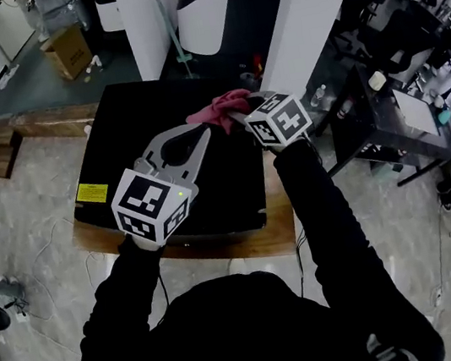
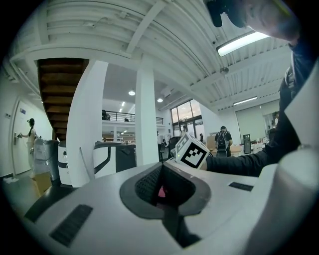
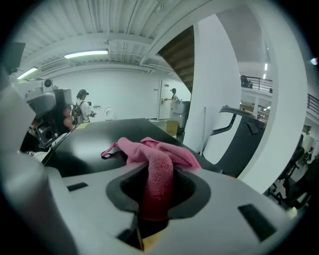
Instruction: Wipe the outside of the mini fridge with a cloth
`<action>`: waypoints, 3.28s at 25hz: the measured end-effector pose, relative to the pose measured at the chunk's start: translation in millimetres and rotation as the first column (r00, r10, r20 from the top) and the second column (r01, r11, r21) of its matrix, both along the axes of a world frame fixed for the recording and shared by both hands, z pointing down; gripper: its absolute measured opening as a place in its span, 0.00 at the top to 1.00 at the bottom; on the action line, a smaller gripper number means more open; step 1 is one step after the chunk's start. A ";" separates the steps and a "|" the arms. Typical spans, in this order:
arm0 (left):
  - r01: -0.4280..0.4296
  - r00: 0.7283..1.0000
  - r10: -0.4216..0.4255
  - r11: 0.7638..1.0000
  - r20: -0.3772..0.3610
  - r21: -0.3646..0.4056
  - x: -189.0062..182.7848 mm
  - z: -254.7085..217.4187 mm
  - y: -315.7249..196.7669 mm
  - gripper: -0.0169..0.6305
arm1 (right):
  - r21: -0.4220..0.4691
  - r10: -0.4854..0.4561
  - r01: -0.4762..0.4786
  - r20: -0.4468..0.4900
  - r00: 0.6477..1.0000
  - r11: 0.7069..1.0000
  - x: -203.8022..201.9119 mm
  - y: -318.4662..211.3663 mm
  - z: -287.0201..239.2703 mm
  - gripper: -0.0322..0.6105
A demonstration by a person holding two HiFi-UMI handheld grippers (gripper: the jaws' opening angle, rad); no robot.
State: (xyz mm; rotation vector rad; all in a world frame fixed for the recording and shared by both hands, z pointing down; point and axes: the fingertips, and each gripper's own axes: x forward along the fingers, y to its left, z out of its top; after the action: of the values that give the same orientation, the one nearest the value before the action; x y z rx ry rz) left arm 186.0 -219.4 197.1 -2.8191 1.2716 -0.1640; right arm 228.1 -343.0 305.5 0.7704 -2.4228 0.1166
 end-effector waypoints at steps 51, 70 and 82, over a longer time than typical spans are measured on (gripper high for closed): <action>0.039 0.997 -0.039 0.999 -0.064 -0.004 -340.3 4.6 15.5 0.96 | -0.077 -0.071 0.054 -0.252 0.965 0.996 -291.0 5.6 -5.7 0.82; 0.074 0.995 -0.074 0.997 -0.069 -0.011 -304.4 20.2 86.1 0.96 | -0.205 -0.410 0.380 -0.135 0.902 0.902 -295.4 227.7 -1.6 0.82; 0.107 0.985 -0.087 0.985 -0.150 0.136 -123.8 -30.8 144.3 0.96 | 0.271 -0.260 0.170 0.344 0.902 0.948 -84.7 260.2 -111.1 0.80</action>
State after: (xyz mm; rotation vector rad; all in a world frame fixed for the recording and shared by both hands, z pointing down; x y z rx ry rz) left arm 62.2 -75.1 166.3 -2.6906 1.3892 0.1248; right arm 143.4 -82.8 194.3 0.6140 -2.9119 -0.1262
